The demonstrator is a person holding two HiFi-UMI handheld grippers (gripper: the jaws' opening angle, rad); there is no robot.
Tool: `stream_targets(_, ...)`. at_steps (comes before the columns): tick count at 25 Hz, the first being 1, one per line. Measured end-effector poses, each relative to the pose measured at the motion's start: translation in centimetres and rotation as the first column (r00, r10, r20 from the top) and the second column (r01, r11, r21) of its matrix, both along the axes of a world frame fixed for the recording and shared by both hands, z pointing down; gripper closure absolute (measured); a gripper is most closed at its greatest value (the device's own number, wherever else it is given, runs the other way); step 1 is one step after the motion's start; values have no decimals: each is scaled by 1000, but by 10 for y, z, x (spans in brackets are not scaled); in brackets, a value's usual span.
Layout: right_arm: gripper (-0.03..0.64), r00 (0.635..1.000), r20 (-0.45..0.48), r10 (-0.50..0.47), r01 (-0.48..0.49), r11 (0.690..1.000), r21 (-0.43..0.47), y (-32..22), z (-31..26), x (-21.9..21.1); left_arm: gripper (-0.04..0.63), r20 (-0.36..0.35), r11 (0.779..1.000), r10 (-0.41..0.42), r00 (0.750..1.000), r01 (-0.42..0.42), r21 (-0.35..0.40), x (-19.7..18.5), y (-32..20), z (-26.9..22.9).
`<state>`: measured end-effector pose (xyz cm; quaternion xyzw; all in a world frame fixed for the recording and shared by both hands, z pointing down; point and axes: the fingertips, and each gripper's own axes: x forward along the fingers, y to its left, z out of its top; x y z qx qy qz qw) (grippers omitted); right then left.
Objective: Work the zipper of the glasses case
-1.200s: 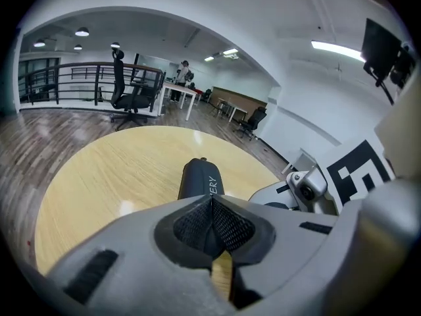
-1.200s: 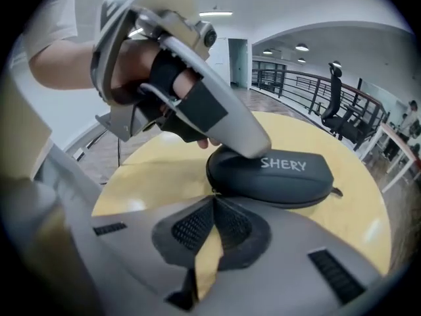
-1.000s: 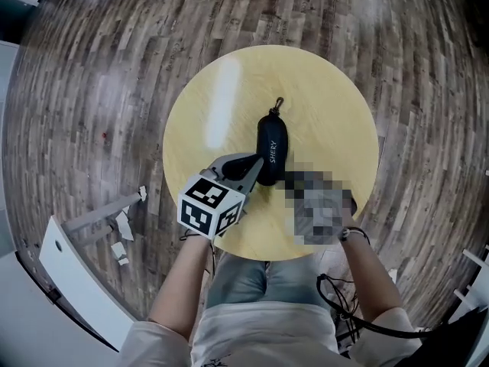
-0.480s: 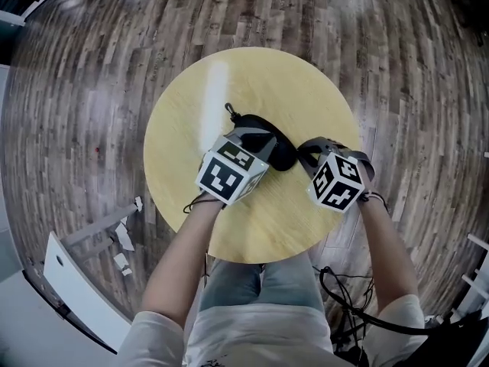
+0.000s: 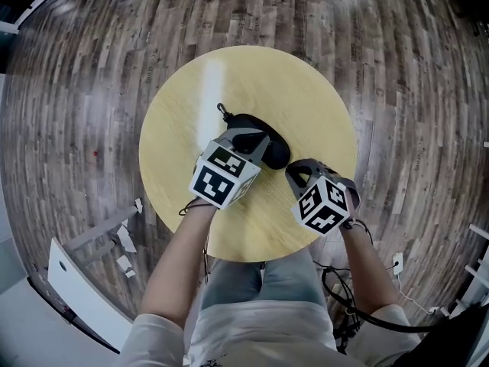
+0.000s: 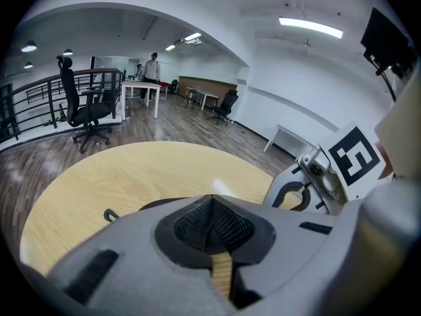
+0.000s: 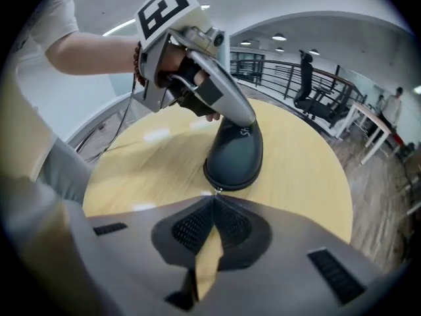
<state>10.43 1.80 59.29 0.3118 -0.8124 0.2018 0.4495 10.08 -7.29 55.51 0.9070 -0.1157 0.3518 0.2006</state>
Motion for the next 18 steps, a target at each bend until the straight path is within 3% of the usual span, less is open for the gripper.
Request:
stream_targets(3,618,984,49,169,-169,986,-5,2,0,-10,589,-3,1000,1,1000,-1,3,3,1,0)
stream_targets(6,618,959,70,274,-274,962,-12,-1,2,-22,588,0,1000,2,1000,-2,10,3,1,1)
stream_targets(18,618,904,87,419,-419,908,-22,-5,3,-30,588,-20,1000,-21,1000,21,-1,1,0,1)
